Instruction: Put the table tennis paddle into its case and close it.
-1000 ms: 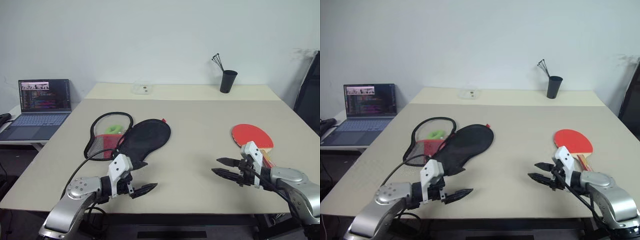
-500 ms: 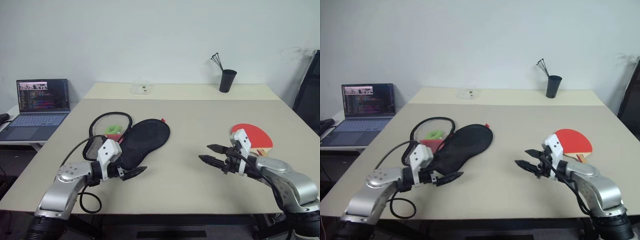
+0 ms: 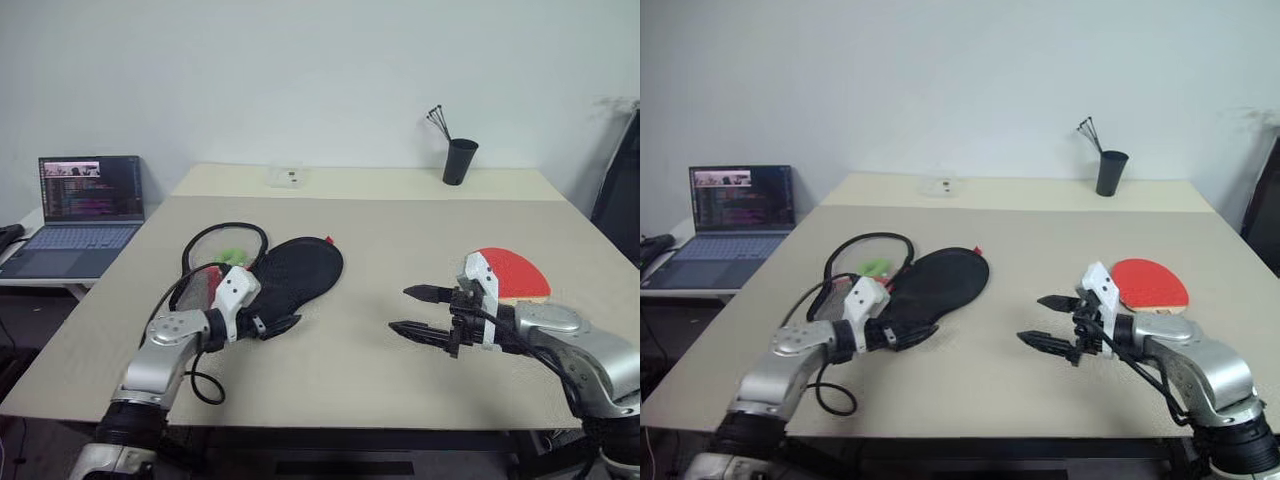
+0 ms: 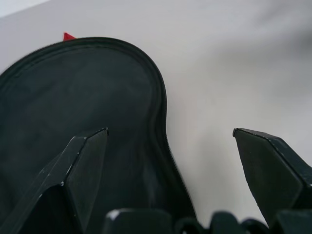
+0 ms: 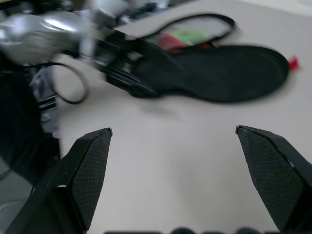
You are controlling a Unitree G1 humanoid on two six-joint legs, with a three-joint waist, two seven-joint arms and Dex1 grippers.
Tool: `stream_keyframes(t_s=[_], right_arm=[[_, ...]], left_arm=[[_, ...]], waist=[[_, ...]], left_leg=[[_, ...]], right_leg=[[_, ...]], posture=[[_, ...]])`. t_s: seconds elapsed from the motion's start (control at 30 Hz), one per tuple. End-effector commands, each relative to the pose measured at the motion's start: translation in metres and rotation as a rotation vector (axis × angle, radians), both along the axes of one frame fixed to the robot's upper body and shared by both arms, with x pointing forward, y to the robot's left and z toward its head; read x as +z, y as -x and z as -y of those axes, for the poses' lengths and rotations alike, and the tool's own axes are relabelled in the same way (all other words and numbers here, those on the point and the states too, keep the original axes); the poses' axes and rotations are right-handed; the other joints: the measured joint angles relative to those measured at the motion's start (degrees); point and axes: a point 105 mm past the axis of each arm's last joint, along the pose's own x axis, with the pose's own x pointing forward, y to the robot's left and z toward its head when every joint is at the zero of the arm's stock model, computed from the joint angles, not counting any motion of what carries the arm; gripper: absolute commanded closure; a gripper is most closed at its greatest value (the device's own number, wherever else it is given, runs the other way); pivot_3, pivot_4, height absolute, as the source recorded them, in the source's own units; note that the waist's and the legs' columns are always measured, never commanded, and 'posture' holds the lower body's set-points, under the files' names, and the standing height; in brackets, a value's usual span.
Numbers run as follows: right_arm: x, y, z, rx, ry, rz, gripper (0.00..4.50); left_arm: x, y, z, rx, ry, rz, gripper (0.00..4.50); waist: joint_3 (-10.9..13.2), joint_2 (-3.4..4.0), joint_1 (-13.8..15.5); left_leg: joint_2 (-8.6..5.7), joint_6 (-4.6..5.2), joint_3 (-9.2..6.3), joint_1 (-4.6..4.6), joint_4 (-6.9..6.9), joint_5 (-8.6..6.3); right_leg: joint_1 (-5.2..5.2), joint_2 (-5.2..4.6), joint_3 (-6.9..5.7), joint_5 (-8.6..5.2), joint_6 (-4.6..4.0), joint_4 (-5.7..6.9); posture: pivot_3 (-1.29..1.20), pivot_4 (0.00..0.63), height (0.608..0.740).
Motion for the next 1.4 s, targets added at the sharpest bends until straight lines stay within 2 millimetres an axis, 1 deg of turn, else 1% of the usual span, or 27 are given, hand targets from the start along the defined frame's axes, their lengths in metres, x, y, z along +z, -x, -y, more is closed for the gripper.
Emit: stream_keyframes(t_s=[0.03, 0.1, 0.17, 0.3, 0.4, 0.5, 0.67, 0.8, 0.87, 0.93, 1.03, 1.23, 1.3, 1.4], right_arm=[[0.014, 0.004, -0.005, 0.033, -0.001, 0.063, 0.02], [0.015, 0.002, -0.006, 0.025, -0.004, 0.067, 0.02], [0.015, 0.002, -0.007, 0.017, -0.010, 0.067, 0.02], [0.014, 0.003, -0.006, 0.007, -0.014, 0.064, 0.02], [0.012, 0.003, -0.004, -0.001, -0.012, 0.062, 0.02], [0.011, 0.003, 0.000, -0.019, -0.015, 0.061, 0.00], [0.007, 0.001, 0.007, -0.051, -0.020, 0.062, 0.00], [0.006, -0.001, 0.012, -0.077, -0.021, 0.066, 0.00], [0.007, -0.002, 0.013, -0.085, -0.023, 0.070, 0.00], [0.010, -0.003, 0.013, -0.093, -0.025, 0.075, 0.00], [0.015, -0.005, 0.014, -0.105, -0.024, 0.084, 0.00], [0.023, -0.006, 0.017, -0.132, -0.011, 0.098, 0.00], [0.024, -0.005, 0.018, -0.139, -0.006, 0.100, 0.00], [0.026, -0.004, 0.021, -0.154, 0.007, 0.100, 0.00]], left_arm=[[0.002, -0.010, 0.002, 0.025, -0.008, 0.014, 0.00], [-0.001, -0.014, 0.007, 0.024, 0.003, 0.006, 0.00], [-0.008, -0.015, 0.013, 0.012, -0.028, -0.001, 0.00], [-0.014, -0.019, 0.012, 0.041, -0.044, -0.021, 0.00], [-0.022, -0.015, 0.011, 0.033, -0.050, -0.065, 0.00], [-0.027, -0.007, 0.008, 0.023, -0.057, -0.106, 0.57], [-0.027, -0.002, 0.006, 0.043, -0.040, -0.132, 2.38], [-0.023, -0.004, 0.013, 0.071, 0.014, -0.144, 3.78], [-0.017, -0.008, 0.023, 0.086, 0.056, -0.134, 4.49], [-0.010, -0.014, 0.037, 0.093, 0.091, -0.121, 4.49], [-0.004, -0.026, 0.067, 0.085, 0.126, -0.107, 4.49], [0.005, -0.053, 0.133, 0.053, 0.158, -0.098, 4.49], [0.006, -0.059, 0.154, 0.036, 0.157, -0.101, 4.49], [0.008, -0.065, 0.177, 0.030, 0.149, -0.098, 4.49]], waist=[[0.01, -0.02, -0.12], [0.01, -0.02, -0.11], [0.01, -0.02, -0.07], [0.02, -0.03, -0.08], [0.02, -0.03, -0.07], [0.01, -0.03, -0.13], [0.01, -0.03, -0.11], [0.01, -0.03, -0.06], [0.01, -0.03, 0.05], [0.01, -0.03, 0.56], [0.03, -0.05, 1.39], [0.06, -0.11, 1.35], [0.07, -0.12, 1.33], [0.08, -0.15, 1.33]], left_leg=[[0.00, 0.00, 0.01, 0.01, 0.00, 0.00], [0.00, 0.00, -0.01, 0.01, 0.01, 0.00], [0.01, 0.00, -0.03, 0.02, 0.01, 0.00], [0.00, 0.00, 0.01, 0.00, 0.02, 0.00], [0.00, 0.00, -0.01, 0.00, 0.01, 0.00], [0.01, 0.00, -0.01, 0.02, 0.02, 0.00], [0.02, 0.00, -0.01, 0.04, 0.02, 0.00], [-0.01, 0.00, 0.00, 0.04, 0.02, 0.00], [-0.02, 0.00, 0.00, 0.03, 0.02, 0.00], [-0.05, 0.00, -0.03, 0.03, 0.05, 0.00], [-0.08, -0.01, -0.07, 0.00, 0.13, 0.01], [-0.19, -0.01, 0.02, -0.05, 0.21, 0.01], [-0.23, 0.00, 0.05, -0.07, 0.18, 0.01], [-0.30, 0.00, 0.16, -0.09, 0.14, 0.00]], right_leg=[[0.00, 0.00, 0.00, 0.00, 0.00, 0.00], [0.00, 0.02, -0.02, 0.00, 0.00, 0.03], [0.00, 0.02, -0.02, 0.00, 0.00, 0.05], [0.00, 0.00, 0.01, 0.01, 0.00, 0.03], [0.00, -0.01, 0.01, 0.01, 0.00, 0.03], [0.00, -0.01, 0.01, 0.01, 0.00, 0.05], [0.01, -0.01, 0.03, 0.01, 0.00, 0.06], [0.03, -0.03, 0.03, 0.01, 0.01, 0.03], [0.03, -0.04, 0.03, 0.01, 0.01, 0.02], [0.05, -0.07, 0.01, 0.02, 0.03, 0.03], [0.10, -0.08, -0.02, 0.07, 0.12, 0.01], [0.13, -0.10, 0.02, 0.15, 0.25, -0.10], [0.12, -0.08, -0.01, 0.15, 0.25, -0.13], [0.10, -0.04, -0.07, 0.15, 0.25, -0.17]], posture=[[0.00, 0.150, 0.740], [0.00, 0.150, 0.740], [0.00, 0.150, 0.740], [0.00, 0.150, 0.740], [0.00, 0.150, 0.740], [0.00, 0.150, 0.740], [0.00, 0.150, 0.740], [0.00, 0.150, 0.740], [0.00, 0.150, 0.740], [0.00, 0.150, 0.740], [0.00, 0.150, 0.740], [0.00, 0.150, 0.740], [0.00, 0.150, 0.740], [0.00, 0.150, 0.740]])
